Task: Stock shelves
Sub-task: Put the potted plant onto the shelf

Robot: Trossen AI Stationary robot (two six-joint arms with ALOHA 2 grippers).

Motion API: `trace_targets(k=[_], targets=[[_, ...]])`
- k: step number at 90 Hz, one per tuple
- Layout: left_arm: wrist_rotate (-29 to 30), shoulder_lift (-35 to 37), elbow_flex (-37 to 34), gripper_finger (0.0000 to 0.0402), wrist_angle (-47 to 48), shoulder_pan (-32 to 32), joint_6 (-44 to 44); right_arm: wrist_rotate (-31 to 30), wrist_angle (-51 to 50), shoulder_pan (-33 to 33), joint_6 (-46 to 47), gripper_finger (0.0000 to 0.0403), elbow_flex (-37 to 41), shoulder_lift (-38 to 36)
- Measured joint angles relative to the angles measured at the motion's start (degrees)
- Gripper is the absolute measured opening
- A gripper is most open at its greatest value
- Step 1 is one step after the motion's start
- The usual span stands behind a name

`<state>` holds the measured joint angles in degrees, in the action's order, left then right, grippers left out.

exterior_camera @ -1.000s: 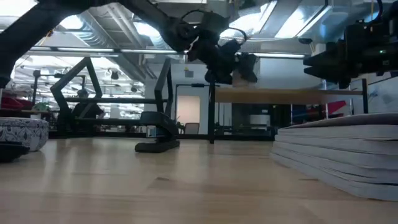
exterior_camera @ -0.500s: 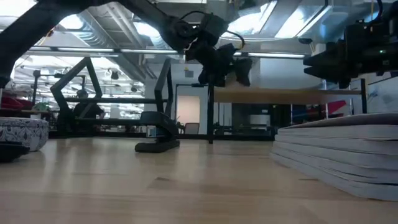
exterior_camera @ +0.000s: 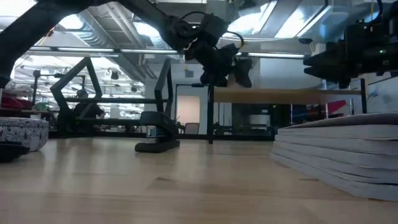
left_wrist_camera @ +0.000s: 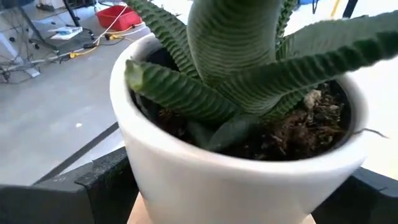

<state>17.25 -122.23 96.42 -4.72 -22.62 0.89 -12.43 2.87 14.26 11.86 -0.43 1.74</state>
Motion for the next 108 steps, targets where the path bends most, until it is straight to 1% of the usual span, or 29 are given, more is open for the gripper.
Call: trace_targets(k=[27,45,64,93,108], targets=[[-2.1,0.0,0.0,0.0358,1.7,-0.1,1.1,0.0,0.0,0.0,0.0,0.0186,0.0,0.0],[-5.9,0.1,0.2,0.0358,3.8,-1.1,0.8,0.0,0.0,0.0,0.0,0.0186,0.0,0.0],[-6.4,1.0,0.1,0.0358,6.1,-1.8,1.6,0.0,0.0,0.0,0.0,0.0186,0.0,0.0],[-5.2,6.0,0.0,0.0358,7.3,-2.0,4.9,0.0,0.0,0.0,0.0,0.0186,0.0,0.0],[-6.5,6.2,0.0,0.0358,8.1,-2.0,4.5,0.0,0.0,0.0,0.0,0.0186,0.0,0.0]])
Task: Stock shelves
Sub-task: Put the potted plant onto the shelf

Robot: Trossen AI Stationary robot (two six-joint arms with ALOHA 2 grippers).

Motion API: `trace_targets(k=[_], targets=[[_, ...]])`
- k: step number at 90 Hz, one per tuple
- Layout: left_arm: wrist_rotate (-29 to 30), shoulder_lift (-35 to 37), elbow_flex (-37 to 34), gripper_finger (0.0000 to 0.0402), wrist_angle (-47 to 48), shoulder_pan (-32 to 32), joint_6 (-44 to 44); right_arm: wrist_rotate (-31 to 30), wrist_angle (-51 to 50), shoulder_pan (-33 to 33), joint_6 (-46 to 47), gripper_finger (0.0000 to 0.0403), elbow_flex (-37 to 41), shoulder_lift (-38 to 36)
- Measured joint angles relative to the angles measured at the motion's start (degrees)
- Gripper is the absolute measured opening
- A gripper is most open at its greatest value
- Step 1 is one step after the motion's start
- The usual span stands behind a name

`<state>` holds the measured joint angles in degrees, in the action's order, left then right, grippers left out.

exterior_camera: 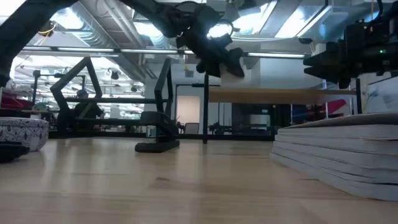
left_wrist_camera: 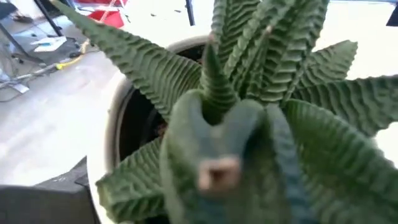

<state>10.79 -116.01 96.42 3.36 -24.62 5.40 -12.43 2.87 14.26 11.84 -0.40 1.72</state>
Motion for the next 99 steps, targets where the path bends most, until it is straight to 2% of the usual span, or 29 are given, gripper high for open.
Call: trace_targets(k=[18,45,54,82,88,99], targets=[[1.6,-0.3,-0.1,0.0358,4.7,-0.7,-2.3,0.0,0.0,0.0,0.0,0.0186,0.0,0.0],[1.8,-0.3,-0.4,0.0358,3.7,-0.5,-0.5,0.0,0.0,0.0,0.0,0.0186,0.0,0.0],[1.7,-0.3,-0.4,0.0358,3.5,-0.5,-3.2,0.0,0.0,0.0,0.0,0.0186,0.0,0.0],[-13.1,-1.5,-0.3,0.0358,3.4,-2.5,-6.9,0.0,0.0,0.0,0.0,0.0186,0.0,0.0],[-15.0,-1.9,-0.3,0.0358,4.0,-3.1,-7.3,0.0,0.0,0.0,0.0,0.0186,0.0,0.0],[-14.9,-2.5,-0.3,0.0358,3.7,-3.3,-6.6,0.0,0.0,0.0,0.0,0.0186,0.0,0.0]])
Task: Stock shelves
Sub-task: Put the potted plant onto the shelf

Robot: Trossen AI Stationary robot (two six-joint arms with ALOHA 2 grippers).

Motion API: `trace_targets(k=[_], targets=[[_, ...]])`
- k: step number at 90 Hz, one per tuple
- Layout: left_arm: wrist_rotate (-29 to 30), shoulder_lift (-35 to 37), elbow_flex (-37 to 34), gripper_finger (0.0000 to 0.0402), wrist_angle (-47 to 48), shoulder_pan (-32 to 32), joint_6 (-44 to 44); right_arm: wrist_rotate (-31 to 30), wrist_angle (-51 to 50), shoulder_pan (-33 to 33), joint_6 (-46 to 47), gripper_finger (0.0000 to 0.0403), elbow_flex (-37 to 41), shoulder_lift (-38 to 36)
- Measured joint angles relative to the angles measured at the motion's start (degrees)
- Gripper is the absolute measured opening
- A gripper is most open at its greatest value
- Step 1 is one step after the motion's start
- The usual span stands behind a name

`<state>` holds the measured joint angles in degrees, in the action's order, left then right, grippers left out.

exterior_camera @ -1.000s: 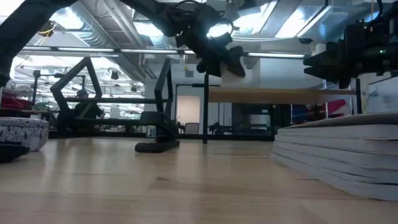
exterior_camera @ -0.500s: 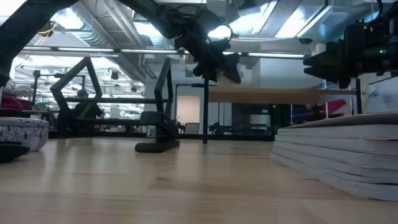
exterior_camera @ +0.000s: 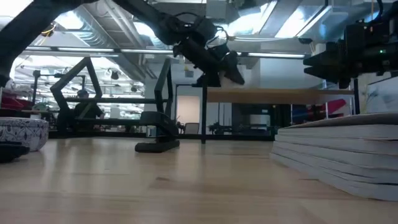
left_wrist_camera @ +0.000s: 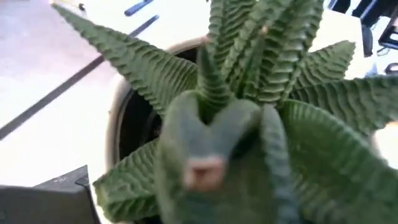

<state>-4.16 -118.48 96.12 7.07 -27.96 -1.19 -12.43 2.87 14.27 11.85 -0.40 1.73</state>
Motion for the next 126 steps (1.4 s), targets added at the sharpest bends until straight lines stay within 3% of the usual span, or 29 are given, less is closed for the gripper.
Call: trace_targets(k=[20,90,110,126], targets=[[4.3,-0.2,0.1,0.0358,0.7,0.3,2.6,0.0,0.0,0.0,0.0,0.0186,0.0,0.0],[6.0,-0.2,1.0,0.0358,1.0,3.2,4.2,0.0,0.0,0.0,0.0,0.0186,0.0,0.0],[8.8,-0.3,1.0,0.0358,1.4,4.1,3.6,0.0,0.0,0.0,0.0,0.0186,0.0,0.0],[5.6,-0.3,1.0,0.0358,2.4,3.5,1.1,0.0,0.0,0.0,0.0,0.0186,0.0,0.0]])
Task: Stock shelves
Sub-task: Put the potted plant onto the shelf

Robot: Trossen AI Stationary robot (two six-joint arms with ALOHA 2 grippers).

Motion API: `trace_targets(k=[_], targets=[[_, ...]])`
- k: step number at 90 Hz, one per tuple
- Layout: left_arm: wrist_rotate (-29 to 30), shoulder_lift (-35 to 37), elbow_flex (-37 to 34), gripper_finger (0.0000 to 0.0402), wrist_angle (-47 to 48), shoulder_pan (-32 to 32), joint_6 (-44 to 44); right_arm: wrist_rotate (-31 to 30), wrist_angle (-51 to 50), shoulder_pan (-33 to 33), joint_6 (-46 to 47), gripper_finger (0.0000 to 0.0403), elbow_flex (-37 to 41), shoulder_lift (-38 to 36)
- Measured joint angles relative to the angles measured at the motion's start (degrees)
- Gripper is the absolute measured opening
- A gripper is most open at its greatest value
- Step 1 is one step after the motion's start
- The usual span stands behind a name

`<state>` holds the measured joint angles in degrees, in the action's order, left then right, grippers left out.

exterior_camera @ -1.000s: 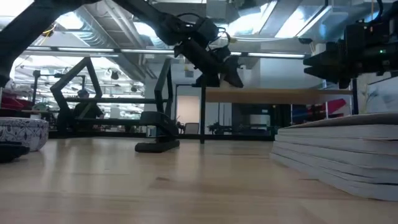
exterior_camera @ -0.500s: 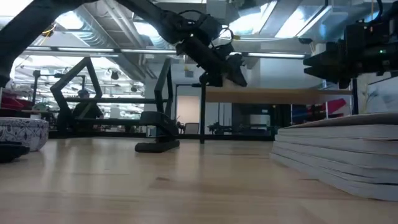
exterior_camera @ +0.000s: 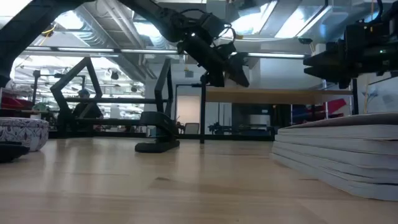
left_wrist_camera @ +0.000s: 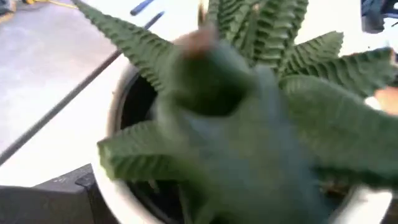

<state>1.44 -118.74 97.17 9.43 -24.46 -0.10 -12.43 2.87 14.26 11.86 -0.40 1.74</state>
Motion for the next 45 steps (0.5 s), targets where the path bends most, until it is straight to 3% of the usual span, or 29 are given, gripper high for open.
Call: trace_targets(k=[23,45], targets=[[-0.2,0.0,0.2,0.0358,1.3,-0.3,0.6,0.0,0.0,0.0,0.0,0.0186,0.0,0.0],[-8.2,0.1,0.5,0.0358,3.5,-2.1,0.7,0.0,0.0,0.0,0.0,0.0186,0.0,0.0]])
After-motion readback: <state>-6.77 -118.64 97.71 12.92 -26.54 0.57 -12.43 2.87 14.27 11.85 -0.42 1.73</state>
